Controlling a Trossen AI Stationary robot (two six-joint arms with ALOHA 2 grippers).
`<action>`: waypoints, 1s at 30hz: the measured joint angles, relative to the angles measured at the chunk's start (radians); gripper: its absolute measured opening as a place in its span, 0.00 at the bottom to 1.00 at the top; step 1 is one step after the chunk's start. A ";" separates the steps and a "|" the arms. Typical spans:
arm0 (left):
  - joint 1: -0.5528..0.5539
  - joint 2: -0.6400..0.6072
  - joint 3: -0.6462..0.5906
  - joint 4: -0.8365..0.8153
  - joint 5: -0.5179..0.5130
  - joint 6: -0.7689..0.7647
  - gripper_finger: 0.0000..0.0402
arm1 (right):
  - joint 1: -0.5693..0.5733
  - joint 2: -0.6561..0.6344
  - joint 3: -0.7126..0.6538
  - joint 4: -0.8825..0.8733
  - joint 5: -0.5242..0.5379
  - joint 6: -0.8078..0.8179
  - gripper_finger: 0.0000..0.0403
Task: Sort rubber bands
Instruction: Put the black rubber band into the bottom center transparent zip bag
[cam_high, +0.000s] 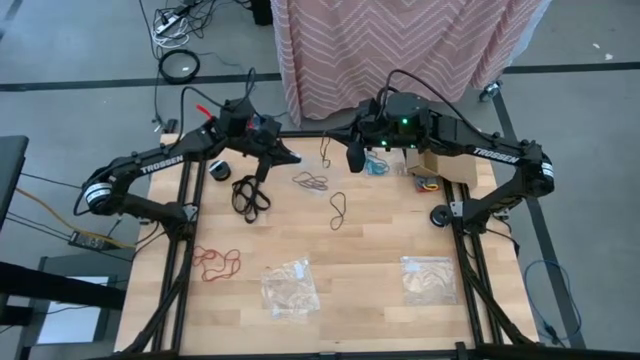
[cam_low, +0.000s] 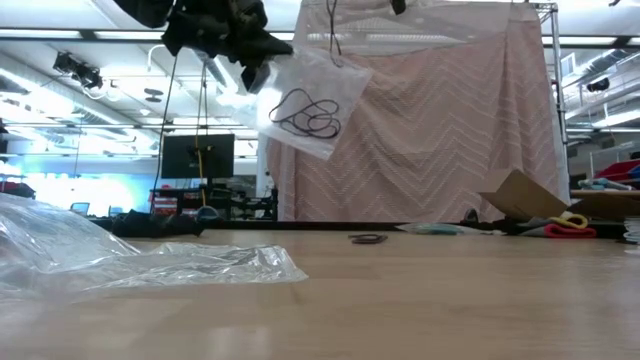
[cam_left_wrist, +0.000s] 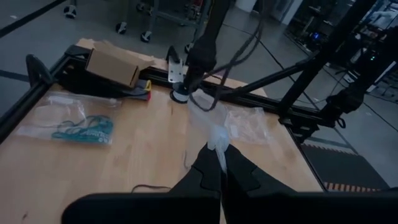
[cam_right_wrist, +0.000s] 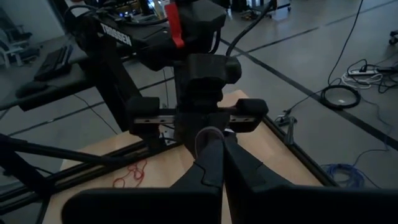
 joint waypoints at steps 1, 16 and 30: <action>-0.005 0.000 0.000 0.001 -0.005 0.000 0.00 | 0.000 0.000 0.000 0.000 0.000 0.000 0.00; -0.023 -0.001 0.000 0.164 -0.027 -0.082 0.00 | 0.000 0.000 0.000 -0.125 -0.008 0.022 0.00; -0.025 -0.001 0.000 0.216 -0.013 -0.119 0.00 | 0.002 0.000 -0.041 -0.212 -0.081 0.061 0.00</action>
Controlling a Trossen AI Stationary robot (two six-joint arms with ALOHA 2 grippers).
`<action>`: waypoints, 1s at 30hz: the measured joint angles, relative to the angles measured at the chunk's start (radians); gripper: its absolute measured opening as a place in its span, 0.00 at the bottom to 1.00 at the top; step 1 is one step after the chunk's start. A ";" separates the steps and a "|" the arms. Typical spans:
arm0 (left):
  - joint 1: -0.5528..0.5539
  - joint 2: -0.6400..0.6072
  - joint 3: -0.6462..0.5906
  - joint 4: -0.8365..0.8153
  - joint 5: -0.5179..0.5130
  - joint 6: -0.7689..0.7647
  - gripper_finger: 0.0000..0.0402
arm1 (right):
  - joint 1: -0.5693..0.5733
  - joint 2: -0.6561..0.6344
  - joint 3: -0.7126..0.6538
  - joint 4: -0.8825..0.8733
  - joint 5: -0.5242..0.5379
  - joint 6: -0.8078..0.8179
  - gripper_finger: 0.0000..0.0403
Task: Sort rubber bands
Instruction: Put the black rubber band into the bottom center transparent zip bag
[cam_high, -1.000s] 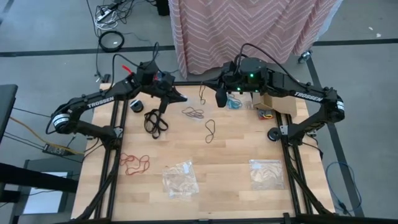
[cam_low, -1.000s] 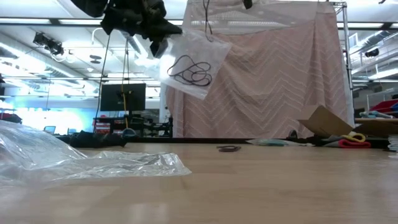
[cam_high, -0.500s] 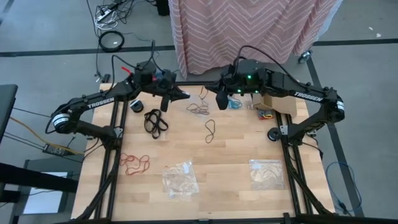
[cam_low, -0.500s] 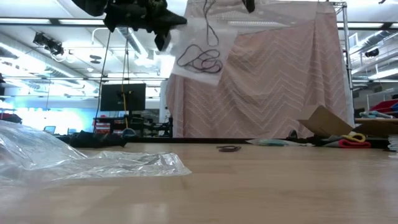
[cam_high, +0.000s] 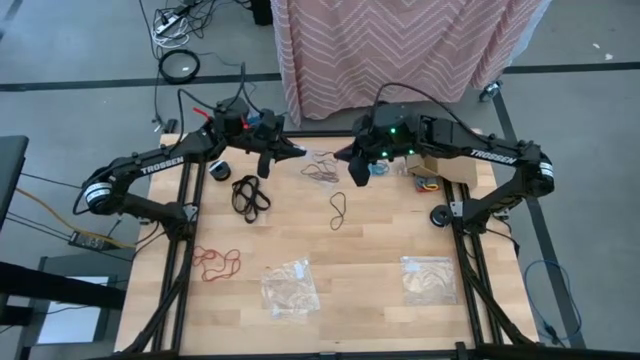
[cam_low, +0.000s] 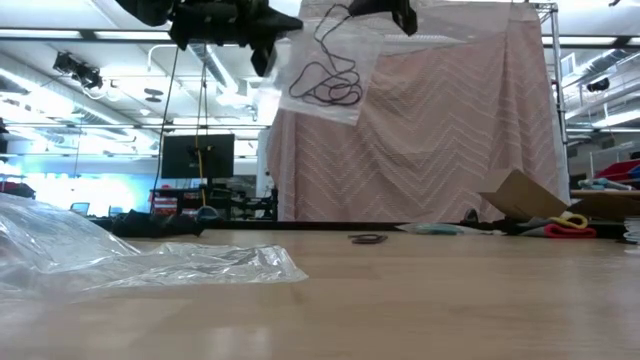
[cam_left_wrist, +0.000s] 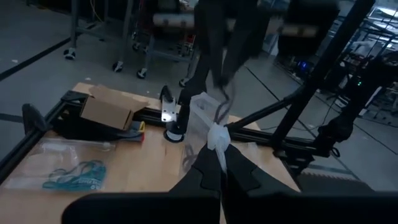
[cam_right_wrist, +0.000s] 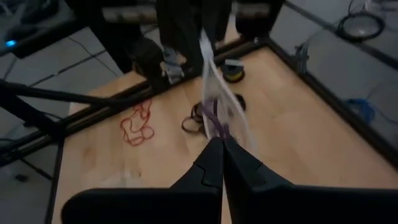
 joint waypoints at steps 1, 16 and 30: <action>0.000 0.000 0.000 0.006 0.008 -0.009 0.00 | 0.000 0.000 -0.011 -0.001 -0.004 0.003 0.00; -0.001 0.000 0.000 0.023 0.032 -0.019 0.00 | -0.002 0.001 -0.076 0.108 -0.080 -0.017 0.09; 0.057 0.000 0.000 -0.061 0.048 0.026 0.00 | -0.021 -0.014 -0.075 0.136 -0.185 0.026 0.44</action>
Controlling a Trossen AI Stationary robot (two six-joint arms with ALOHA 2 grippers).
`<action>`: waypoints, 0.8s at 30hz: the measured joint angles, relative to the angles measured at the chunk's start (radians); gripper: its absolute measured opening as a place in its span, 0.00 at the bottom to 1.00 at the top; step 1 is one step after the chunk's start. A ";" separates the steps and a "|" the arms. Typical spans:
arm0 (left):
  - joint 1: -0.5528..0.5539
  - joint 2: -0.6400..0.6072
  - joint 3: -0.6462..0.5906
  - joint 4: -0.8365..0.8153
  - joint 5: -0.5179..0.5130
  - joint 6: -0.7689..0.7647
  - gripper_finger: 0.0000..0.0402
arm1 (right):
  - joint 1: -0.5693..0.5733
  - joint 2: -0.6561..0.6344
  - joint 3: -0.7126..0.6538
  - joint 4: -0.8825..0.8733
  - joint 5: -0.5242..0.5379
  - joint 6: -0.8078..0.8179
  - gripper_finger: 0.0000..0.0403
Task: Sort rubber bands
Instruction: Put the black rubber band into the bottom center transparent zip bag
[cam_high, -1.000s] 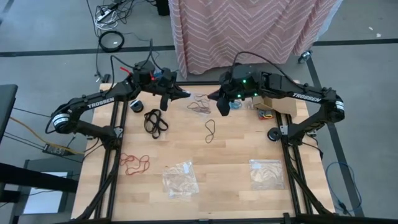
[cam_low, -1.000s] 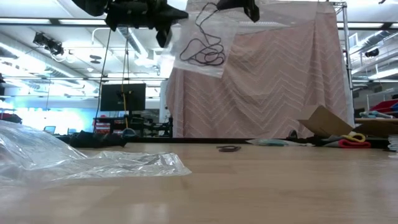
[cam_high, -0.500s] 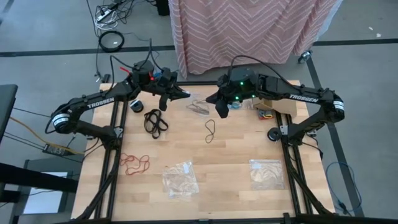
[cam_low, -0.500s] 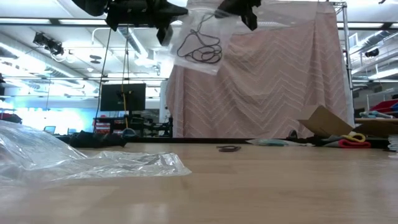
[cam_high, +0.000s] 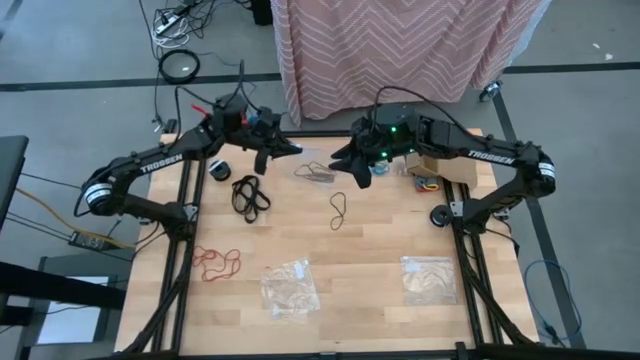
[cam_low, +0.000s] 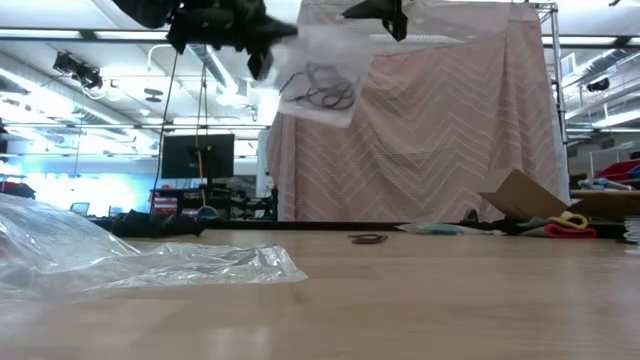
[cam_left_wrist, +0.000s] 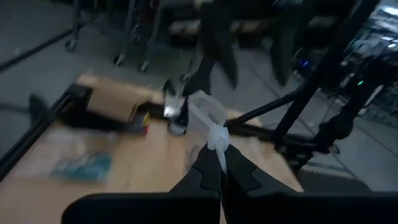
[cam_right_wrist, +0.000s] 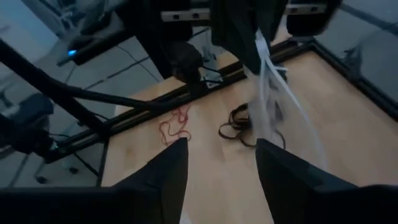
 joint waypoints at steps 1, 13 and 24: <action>0.017 -0.003 0.000 -0.041 0.010 0.017 0.00 | -0.002 -0.002 0.000 -0.029 0.005 0.001 0.44; 0.173 -0.080 0.000 -0.215 0.081 0.117 0.00 | 0.002 0.020 -0.271 -0.084 0.154 0.045 0.38; 0.194 -0.110 0.000 -0.271 0.080 0.118 0.00 | -0.011 0.198 -0.522 0.223 0.215 0.289 0.37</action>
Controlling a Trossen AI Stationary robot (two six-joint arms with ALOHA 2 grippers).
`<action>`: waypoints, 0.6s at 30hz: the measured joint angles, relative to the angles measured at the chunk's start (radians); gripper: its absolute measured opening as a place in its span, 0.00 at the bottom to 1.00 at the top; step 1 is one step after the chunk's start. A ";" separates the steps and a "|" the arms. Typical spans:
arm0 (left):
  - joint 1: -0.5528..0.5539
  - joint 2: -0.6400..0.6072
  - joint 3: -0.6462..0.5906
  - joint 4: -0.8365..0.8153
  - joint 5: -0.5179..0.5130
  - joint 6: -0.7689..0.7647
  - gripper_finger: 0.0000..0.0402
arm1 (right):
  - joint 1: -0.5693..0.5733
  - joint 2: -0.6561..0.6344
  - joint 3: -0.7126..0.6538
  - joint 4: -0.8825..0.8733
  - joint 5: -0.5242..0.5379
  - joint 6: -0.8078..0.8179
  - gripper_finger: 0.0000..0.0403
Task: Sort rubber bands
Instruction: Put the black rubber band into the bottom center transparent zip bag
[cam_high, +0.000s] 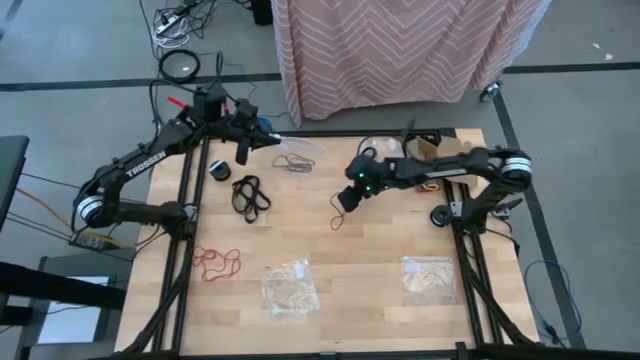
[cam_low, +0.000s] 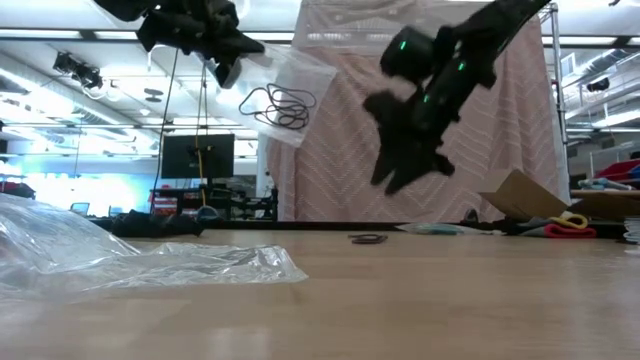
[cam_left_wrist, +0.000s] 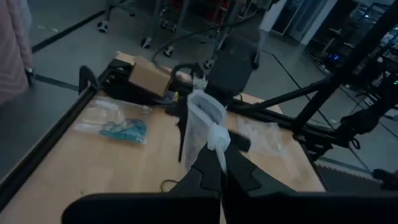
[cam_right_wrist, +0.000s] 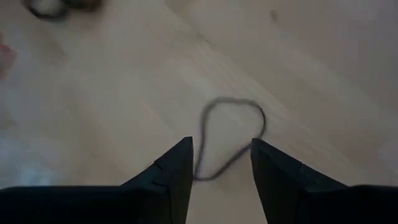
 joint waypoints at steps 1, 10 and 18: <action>0.000 0.000 0.000 0.004 -0.002 0.001 0.00 | -0.001 0.033 0.004 0.000 0.002 0.001 0.36; 0.000 -0.001 0.000 0.004 -0.004 -0.003 0.00 | -0.021 0.250 0.061 -0.009 -0.006 0.053 0.30; 0.000 -0.001 0.000 -0.002 -0.006 -0.002 0.00 | 0.005 0.224 0.061 -0.041 0.038 0.055 0.02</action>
